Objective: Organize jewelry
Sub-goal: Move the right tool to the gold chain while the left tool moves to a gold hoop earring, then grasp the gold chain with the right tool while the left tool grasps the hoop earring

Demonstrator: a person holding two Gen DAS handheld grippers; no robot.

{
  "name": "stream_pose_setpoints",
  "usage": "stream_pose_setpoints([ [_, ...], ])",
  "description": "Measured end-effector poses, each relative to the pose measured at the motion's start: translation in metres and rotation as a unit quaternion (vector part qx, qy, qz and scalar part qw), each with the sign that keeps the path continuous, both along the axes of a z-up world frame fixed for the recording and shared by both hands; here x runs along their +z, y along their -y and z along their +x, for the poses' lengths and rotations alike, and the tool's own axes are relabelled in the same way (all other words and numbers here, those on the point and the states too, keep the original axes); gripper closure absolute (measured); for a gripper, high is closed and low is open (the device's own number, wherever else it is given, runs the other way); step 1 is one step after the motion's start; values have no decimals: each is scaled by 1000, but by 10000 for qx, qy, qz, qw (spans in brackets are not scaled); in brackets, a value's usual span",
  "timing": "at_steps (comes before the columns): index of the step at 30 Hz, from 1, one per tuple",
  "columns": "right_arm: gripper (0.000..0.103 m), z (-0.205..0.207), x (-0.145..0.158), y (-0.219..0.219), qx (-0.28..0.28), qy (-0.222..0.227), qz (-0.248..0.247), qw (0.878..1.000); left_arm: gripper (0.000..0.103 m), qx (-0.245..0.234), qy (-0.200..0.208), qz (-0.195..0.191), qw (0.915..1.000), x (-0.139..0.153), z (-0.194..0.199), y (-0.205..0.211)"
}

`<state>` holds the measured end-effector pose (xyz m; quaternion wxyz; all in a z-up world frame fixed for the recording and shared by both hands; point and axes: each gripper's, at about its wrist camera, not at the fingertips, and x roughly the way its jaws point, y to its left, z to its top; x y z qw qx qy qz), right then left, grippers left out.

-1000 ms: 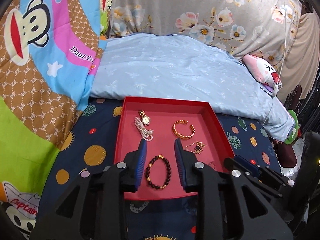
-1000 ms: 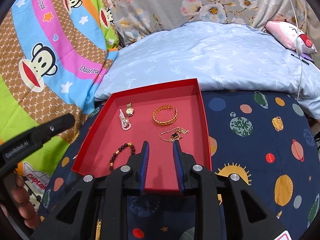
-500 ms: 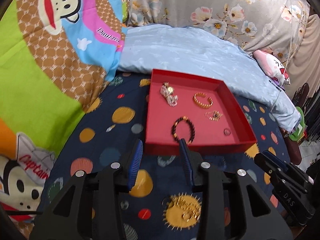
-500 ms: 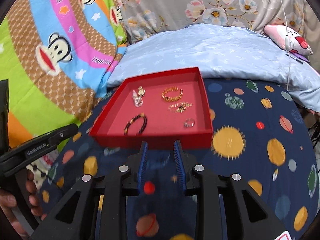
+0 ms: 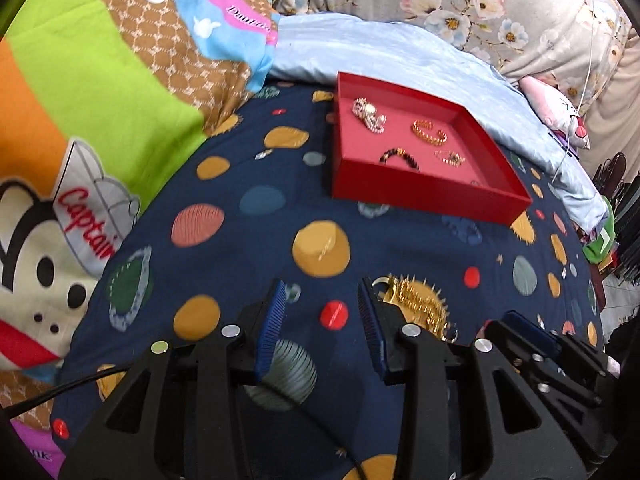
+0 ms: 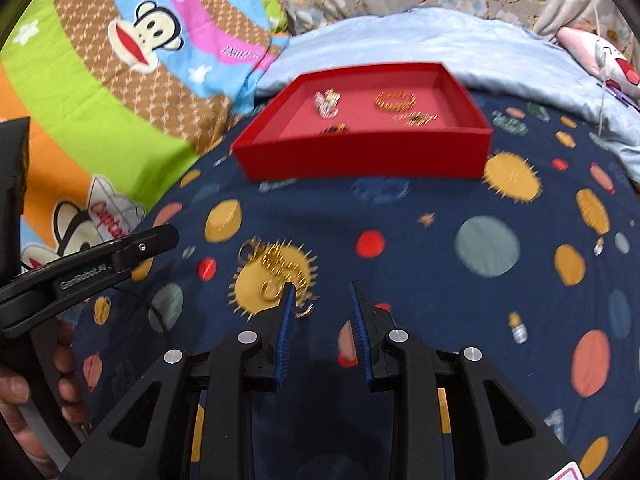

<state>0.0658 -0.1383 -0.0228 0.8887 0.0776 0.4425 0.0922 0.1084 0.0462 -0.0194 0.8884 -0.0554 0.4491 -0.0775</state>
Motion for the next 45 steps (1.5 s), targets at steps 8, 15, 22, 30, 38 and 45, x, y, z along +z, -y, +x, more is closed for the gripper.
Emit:
stream_pose_setpoints([
  [8,77,5,-17,-16,98,-195,-3,9998,67,-15,-77,-11,10000,-6,-9,-5],
  [15,77,10,-23,-20,110,-260,-1,9996,67,-90,-105,-36,9999,-9,-9,0],
  [22,89,12,-25,-17,77,-236,-135,9996,65,-224,-134,-79,9996,-13,-1,11],
  [30,89,10,-24,-7,-10,-247,-99,9996,59,-500,-219,-72,9985,-27,16,39],
  [38,88,9,-20,4,-114,-231,-15,9997,64,-535,-176,111,9984,-39,29,55],
  [45,88,13,-16,0,-43,-194,18,9998,81,-603,-177,-7,9980,-37,30,50],
])
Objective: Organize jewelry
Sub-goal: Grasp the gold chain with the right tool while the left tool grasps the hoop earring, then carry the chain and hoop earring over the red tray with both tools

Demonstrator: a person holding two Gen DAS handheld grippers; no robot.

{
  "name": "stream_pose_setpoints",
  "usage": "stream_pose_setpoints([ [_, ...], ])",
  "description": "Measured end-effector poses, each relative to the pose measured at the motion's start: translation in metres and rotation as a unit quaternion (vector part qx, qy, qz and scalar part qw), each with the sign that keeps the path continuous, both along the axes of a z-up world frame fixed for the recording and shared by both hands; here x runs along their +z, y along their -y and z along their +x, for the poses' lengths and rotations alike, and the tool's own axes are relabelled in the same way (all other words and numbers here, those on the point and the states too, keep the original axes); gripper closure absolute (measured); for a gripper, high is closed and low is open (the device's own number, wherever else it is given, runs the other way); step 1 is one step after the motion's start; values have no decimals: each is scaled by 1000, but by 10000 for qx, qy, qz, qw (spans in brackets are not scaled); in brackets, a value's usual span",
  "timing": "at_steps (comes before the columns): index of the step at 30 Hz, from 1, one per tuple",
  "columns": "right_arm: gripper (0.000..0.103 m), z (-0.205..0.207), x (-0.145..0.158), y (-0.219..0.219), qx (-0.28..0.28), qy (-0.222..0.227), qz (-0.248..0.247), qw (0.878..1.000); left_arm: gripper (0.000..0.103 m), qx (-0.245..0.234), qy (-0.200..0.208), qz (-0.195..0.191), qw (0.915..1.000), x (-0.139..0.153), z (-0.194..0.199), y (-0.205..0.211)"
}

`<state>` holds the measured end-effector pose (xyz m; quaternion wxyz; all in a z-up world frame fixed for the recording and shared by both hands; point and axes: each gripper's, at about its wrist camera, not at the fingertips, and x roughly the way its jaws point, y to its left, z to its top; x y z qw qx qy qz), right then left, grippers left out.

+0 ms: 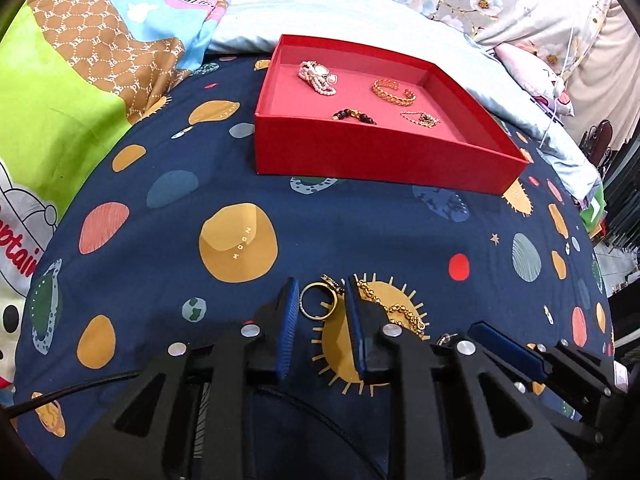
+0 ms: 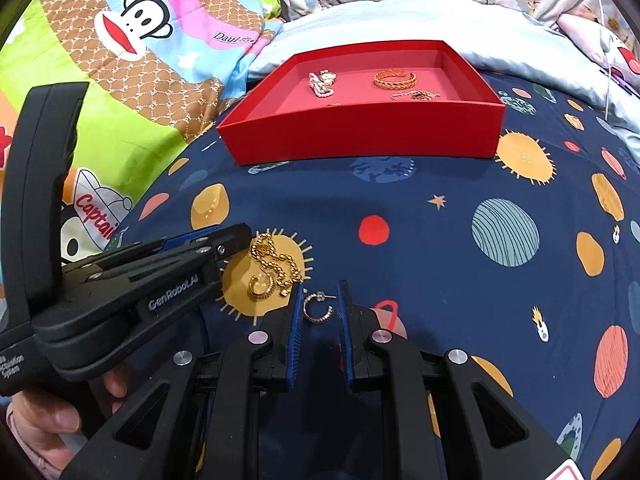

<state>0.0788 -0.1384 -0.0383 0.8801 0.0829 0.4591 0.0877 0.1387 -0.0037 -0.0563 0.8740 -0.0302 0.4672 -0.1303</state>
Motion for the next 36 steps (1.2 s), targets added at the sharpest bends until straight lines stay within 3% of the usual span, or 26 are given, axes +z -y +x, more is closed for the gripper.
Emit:
stream_pose_setpoints([
  [12,88,21,-1,-22,315,7,-73,9995,81,356,136,-125,9992,20,-13,-37],
  [24,88,38,-10,-47,624,-45,-108,9980,80,390,103,-165,9990,20,-16,-43],
  [30,99,41,-12,-44,596,-28,-187,9980,80,424,79,-179,9989,18,-17,-47],
  [36,100,40,-12,-43,552,-20,-162,9983,80,425,77,-179,9989,18,-16,-47],
])
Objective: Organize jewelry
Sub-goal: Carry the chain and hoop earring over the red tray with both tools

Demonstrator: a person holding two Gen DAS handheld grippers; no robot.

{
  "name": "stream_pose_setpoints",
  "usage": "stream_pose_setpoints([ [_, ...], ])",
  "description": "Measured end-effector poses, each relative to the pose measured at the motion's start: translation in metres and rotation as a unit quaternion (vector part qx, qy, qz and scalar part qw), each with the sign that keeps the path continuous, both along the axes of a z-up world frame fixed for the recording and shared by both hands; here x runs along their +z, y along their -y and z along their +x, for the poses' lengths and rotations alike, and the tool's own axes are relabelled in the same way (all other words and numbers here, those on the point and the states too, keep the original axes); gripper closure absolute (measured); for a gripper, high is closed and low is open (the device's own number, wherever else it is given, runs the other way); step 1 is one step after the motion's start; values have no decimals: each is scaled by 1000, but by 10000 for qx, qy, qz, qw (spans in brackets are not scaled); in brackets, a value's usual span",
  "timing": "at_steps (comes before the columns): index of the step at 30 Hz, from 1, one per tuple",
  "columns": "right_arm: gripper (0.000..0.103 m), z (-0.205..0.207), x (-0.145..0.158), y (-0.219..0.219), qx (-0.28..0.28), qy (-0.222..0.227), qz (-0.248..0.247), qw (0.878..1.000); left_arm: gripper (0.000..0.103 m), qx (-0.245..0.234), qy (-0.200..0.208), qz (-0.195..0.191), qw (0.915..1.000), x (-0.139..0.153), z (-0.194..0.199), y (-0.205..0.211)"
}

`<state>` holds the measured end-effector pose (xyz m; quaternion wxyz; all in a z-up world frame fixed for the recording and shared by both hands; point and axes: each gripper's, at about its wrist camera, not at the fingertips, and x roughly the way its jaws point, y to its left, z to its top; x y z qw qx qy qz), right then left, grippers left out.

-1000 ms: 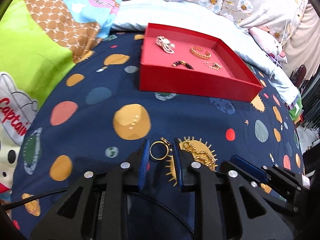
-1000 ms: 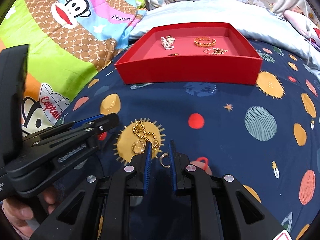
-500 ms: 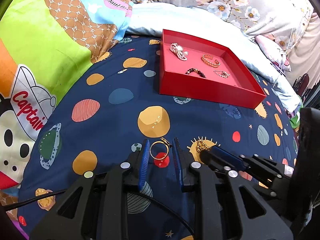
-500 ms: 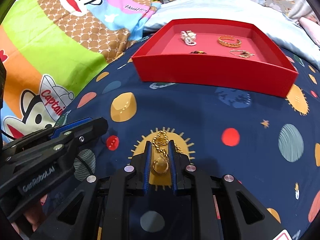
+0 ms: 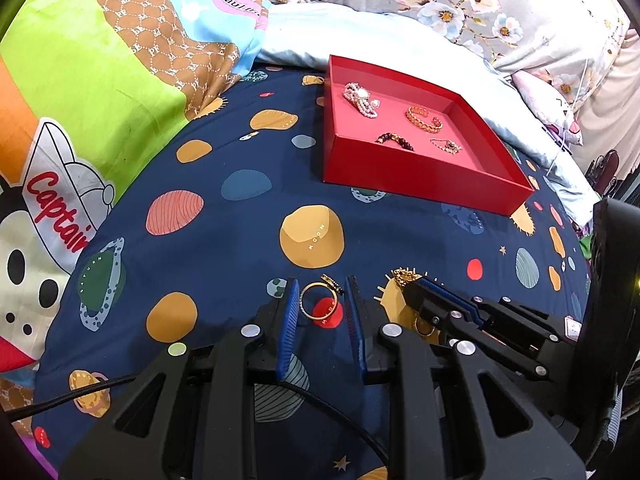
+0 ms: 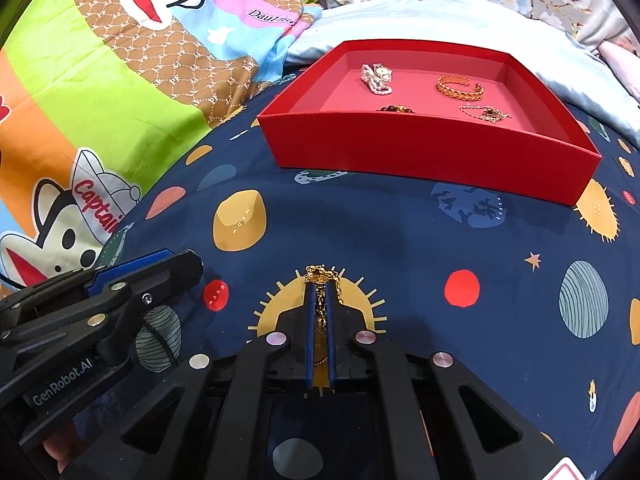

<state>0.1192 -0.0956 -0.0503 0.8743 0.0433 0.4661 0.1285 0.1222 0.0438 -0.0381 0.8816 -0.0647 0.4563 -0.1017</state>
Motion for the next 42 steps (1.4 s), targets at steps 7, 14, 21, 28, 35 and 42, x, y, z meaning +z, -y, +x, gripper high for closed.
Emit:
stream_pose_setpoints([
  [7,100,-9,13,15,-200,177,122,9996,80,-3,12,-15,10000,1,-2,0],
  [14,100,-20,40,39,-469,434,251,9976,80,-46,87,-73,9999,11,-8,4],
  [21,100,-34,72,62,-660,749,277,9946,80,-109,241,-143,9995,30,-14,9],
  [28,100,-41,100,79,-799,1036,285,9910,80,-200,412,-172,9988,49,-16,15],
  [35,100,-35,123,97,-878,1248,418,9874,80,-362,677,-149,9969,74,-10,28],
  [42,100,-6,142,110,-839,1399,367,9859,80,-589,954,-200,9935,101,14,50],
])
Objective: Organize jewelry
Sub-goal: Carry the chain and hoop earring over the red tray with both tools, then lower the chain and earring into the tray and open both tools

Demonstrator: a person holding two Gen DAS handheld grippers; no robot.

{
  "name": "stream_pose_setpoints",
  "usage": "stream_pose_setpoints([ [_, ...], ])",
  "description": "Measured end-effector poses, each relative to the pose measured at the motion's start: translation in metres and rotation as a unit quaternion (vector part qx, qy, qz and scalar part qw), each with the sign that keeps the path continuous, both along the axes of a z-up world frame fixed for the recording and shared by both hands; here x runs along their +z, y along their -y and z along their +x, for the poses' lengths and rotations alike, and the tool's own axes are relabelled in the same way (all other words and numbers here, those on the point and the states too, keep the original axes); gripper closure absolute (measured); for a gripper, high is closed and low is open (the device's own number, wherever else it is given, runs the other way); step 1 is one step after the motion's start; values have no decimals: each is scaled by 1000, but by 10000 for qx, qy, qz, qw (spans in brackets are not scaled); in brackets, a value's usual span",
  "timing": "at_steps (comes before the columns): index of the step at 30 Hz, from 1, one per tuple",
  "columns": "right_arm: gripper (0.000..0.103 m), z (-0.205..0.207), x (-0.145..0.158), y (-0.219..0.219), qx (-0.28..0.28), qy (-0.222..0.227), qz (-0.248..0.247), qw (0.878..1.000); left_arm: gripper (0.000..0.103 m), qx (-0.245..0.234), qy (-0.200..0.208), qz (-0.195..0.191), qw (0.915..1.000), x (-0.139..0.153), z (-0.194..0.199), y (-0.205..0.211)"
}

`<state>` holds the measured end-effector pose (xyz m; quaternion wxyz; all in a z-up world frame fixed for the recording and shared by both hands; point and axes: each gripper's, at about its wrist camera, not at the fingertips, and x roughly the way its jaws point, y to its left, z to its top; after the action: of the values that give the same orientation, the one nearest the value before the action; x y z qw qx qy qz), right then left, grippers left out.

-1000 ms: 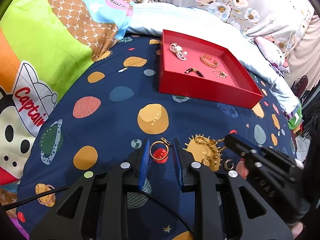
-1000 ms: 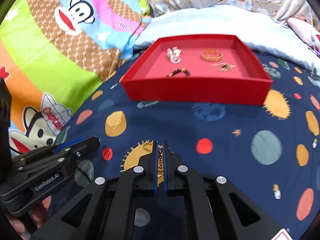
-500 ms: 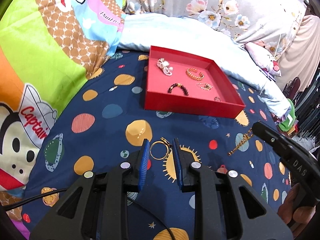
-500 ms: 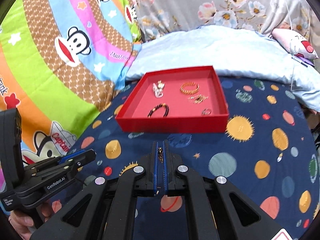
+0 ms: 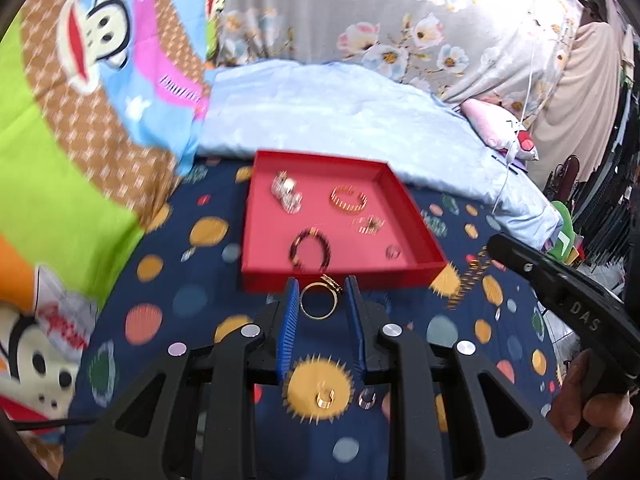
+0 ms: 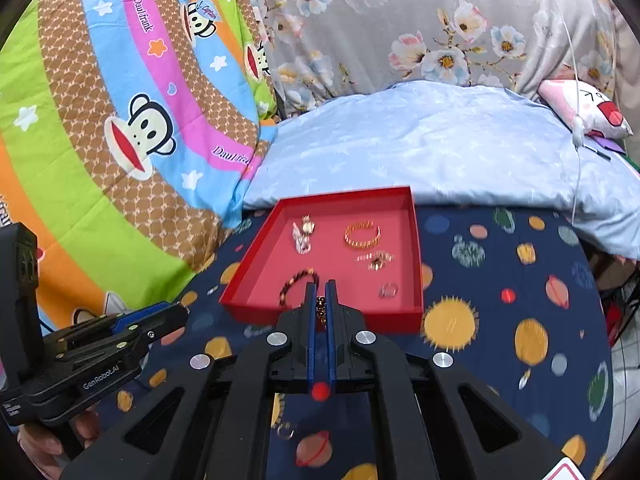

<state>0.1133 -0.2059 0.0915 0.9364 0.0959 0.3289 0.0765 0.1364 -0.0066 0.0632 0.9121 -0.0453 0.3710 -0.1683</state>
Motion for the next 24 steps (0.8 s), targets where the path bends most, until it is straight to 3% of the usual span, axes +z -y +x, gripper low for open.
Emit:
stream_pose_setpoints([
  [12,100,72,13,10,51,85,-21,9999,80,-90,439,162,9989,32,63,32],
  [24,100,121,-21,11,63,-315,126,9994,80,70,260,433,9987,8,117,47],
])
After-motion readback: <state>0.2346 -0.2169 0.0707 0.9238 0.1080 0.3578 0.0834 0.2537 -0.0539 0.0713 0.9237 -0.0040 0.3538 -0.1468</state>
